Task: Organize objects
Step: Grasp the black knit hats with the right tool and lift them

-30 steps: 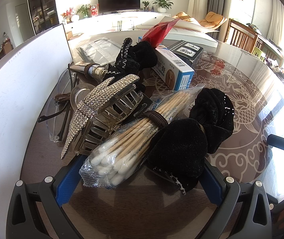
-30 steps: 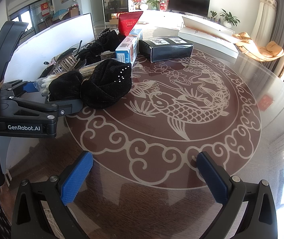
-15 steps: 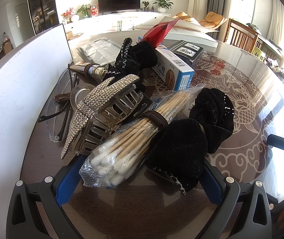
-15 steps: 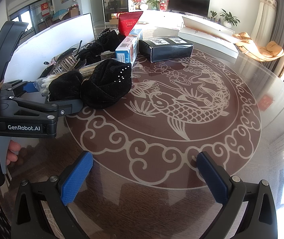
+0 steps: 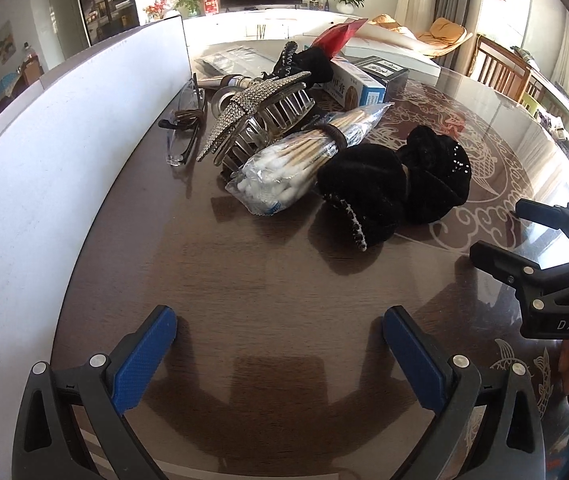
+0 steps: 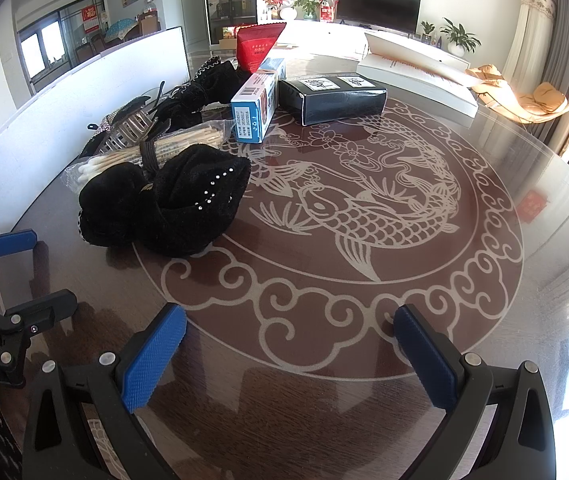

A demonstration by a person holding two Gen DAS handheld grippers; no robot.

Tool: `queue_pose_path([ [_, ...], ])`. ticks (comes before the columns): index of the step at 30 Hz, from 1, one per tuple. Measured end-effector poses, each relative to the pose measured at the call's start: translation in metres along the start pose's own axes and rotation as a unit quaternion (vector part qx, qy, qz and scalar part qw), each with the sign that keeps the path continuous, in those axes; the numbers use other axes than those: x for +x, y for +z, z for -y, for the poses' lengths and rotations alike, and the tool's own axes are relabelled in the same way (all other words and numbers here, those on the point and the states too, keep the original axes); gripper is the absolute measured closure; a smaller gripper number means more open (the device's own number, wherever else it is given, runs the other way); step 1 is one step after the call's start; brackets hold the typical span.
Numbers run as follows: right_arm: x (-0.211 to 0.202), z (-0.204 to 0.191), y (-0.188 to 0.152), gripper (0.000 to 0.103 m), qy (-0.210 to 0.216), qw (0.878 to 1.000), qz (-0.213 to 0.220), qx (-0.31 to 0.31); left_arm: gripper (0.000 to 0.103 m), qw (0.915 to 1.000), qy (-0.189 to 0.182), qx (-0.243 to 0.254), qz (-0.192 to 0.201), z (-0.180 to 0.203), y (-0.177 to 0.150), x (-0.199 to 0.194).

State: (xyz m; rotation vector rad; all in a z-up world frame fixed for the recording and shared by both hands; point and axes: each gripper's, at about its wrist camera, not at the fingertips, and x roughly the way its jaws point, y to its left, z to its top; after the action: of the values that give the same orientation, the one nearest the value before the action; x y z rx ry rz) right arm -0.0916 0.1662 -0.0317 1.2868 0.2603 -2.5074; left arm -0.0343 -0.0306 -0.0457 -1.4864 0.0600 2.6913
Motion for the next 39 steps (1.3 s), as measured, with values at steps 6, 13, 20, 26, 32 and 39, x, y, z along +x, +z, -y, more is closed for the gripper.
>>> queue_pose_path([
  [6, -0.008, 0.015, 0.018, 0.0, 0.076, 0.991, -0.019, 0.104, 0.0, 0.9989, 0.038, -0.027, 0.003, -0.011, 0.0, -0.004],
  [13, 0.016, -0.035, 0.081, 0.0, 0.031, 0.992, -0.019, 0.121, 0.0, 0.996, 0.019, -0.087, 0.001, -0.035, -0.001, -0.004],
  [20, -0.002, -0.043, 0.045, 0.0, -0.027, 0.999, 0.014, 0.016, 0.0, 0.994, -0.003, -0.109, 0.005, -0.039, -0.002, -0.006],
  [26, -0.064, -0.006, 0.018, 0.0, -0.109, 0.991, 0.067, -0.031, 0.0, 0.9964, -0.015, -0.083, 0.005, -0.024, 0.003, -0.002],
  [32, -0.055, 0.027, -0.024, 0.0, -0.094, 0.995, 0.029, 0.021, 0.0, 0.9969, -0.039, -0.067, 0.016, -0.016, 0.005, -0.006],
  [39, -0.047, 0.051, -0.051, 0.0, -0.054, 0.996, 0.022, 0.074, 0.0, 0.9928, -0.097, -0.06, 0.035, -0.012, 0.024, -0.003],
])
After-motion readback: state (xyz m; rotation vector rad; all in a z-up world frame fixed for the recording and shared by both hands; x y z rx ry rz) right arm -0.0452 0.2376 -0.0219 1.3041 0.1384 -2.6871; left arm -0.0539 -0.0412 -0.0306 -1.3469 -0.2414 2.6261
